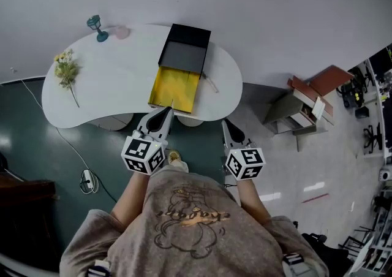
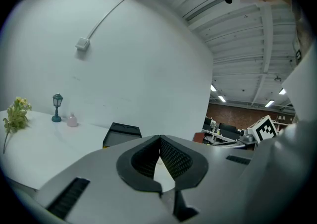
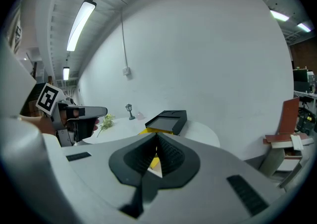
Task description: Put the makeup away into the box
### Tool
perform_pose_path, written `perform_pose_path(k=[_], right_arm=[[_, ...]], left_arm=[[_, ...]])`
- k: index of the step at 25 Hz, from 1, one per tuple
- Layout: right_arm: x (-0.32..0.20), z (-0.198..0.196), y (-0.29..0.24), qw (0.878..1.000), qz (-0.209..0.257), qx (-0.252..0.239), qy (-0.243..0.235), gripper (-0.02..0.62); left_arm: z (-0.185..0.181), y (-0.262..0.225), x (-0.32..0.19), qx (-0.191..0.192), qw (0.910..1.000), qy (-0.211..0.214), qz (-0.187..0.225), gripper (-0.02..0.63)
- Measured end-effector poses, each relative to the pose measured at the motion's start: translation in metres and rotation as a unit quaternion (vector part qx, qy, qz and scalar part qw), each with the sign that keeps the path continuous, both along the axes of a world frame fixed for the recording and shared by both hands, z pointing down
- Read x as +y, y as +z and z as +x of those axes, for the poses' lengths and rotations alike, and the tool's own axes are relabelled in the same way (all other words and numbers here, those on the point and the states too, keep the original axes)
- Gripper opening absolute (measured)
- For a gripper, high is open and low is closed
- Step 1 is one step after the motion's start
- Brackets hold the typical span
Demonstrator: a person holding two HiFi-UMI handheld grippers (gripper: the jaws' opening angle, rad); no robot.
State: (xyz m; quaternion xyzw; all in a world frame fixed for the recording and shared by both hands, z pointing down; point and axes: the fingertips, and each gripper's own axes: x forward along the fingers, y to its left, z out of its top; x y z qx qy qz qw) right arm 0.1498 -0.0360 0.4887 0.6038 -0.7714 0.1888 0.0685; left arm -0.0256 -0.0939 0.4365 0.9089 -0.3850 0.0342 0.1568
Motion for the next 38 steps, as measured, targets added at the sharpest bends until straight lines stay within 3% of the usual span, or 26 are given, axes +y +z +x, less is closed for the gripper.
perform_pose_path(k=[18,38], right_arm=[[-0.060,0.010,0.006,0.999,-0.014,0.009,0.044,0.003],[-0.135,0.050,-0.009,1.000,0.014,0.000,0.023,0.003]], left_arm=[[0.022,0.013,-0.079,0.010,0.9983,0.053,-0.022,0.021],[0.030,0.004,-0.134,-0.004,0.9998,0.002,-0.017,0.021]])
